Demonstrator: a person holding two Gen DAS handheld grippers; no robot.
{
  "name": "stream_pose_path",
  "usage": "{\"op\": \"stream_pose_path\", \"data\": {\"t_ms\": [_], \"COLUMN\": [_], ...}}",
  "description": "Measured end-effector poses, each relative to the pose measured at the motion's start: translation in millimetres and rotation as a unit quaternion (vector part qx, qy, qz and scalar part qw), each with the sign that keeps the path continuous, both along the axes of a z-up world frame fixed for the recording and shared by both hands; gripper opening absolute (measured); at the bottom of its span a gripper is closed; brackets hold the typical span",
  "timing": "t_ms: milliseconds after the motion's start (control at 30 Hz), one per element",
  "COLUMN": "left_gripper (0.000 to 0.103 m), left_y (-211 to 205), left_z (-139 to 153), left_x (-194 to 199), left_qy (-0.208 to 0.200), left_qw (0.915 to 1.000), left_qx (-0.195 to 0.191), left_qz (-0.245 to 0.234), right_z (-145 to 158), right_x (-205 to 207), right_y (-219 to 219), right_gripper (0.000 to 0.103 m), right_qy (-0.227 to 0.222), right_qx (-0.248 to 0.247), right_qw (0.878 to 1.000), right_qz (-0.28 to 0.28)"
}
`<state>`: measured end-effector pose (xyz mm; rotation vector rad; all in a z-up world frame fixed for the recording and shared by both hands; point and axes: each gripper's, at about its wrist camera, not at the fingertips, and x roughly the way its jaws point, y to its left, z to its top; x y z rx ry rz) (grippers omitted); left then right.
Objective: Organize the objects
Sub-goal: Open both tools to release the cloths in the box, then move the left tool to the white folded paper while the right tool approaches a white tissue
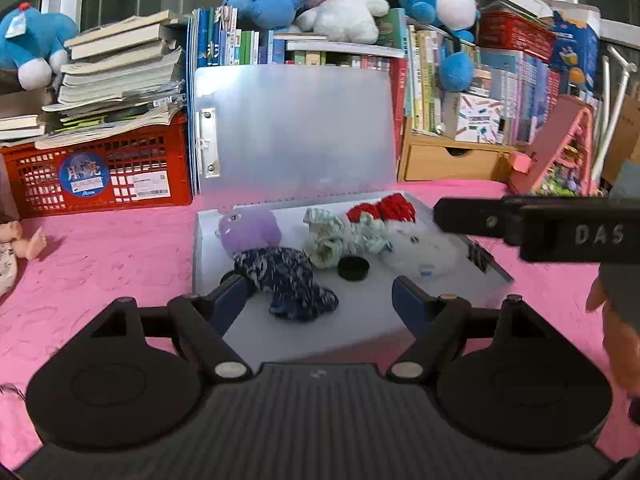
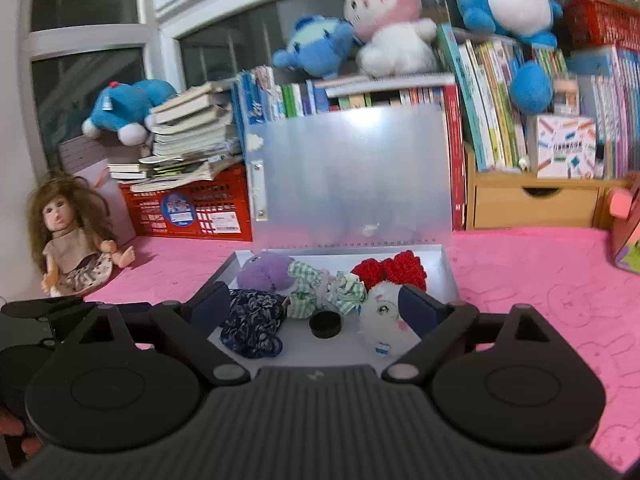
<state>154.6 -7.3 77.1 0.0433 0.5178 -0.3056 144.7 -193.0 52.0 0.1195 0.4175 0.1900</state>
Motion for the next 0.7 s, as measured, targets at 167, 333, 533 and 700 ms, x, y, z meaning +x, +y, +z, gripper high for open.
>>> {"op": "stream_pose_path", "data": {"t_ms": [167,333,533,700], "left_gripper": [0.084,0.084,0.086,0.089], "left_y": [11,23,44,63], "left_z": [-7,-14,-20,-28], "left_x": [-37,-66,-92,-108], "left_qy": [0.000,-0.014,-0.023,-0.030], "left_qw": [1.0000,0.9998,0.9995,0.9989], "left_qx": [0.001,0.015,0.017,0.024], "left_qz": [-0.003,0.009,0.014,0.027], "right_z": [1,-10,-24,-41], "right_x": [-35,-63,-96,-110], "right_y": [3,13,31,43], "right_gripper": [0.101,0.101,0.103,0.103], "right_qy": [-0.025,-0.032,-0.042,-0.026], "right_qx": [-0.023,-0.042,-0.091,-0.115], "right_qw": [0.999,0.998,0.994,0.991], "right_qz": [0.008,0.020,0.043,0.058]}}
